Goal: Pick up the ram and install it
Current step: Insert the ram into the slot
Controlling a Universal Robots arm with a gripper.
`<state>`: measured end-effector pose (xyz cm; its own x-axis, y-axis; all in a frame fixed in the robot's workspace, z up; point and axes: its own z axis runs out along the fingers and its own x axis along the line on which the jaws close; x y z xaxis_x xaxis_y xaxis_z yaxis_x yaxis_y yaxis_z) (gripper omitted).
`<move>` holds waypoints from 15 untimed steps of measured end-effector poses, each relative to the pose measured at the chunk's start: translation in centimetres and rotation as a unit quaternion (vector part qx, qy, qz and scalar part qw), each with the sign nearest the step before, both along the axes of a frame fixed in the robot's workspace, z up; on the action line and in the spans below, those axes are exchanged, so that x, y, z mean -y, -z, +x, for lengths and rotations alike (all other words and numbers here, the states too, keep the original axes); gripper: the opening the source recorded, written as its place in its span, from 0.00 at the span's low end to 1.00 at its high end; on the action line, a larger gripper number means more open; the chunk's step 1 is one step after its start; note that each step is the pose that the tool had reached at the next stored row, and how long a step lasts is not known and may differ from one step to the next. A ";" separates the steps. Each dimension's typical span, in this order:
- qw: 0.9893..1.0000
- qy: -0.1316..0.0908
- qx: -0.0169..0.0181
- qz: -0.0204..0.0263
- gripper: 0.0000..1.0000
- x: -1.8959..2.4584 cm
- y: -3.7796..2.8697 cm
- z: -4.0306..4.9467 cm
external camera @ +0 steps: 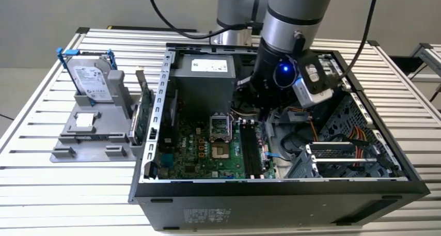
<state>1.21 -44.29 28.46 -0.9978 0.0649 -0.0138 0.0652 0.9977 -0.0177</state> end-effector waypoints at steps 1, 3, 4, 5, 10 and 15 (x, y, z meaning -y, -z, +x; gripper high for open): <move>1.000 0.000 0.000 0.000 0.00 0.00 0.06 0.02; 1.000 -0.001 0.000 0.000 0.00 0.00 0.21 0.07; 1.000 -0.001 0.000 0.000 0.00 0.00 0.28 0.10; 1.000 -0.002 0.000 0.000 0.00 0.00 0.34 0.12; 1.000 -0.002 0.000 0.000 0.00 0.03 0.59 0.19; 1.000 -0.002 0.000 0.000 0.00 0.06 0.88 0.23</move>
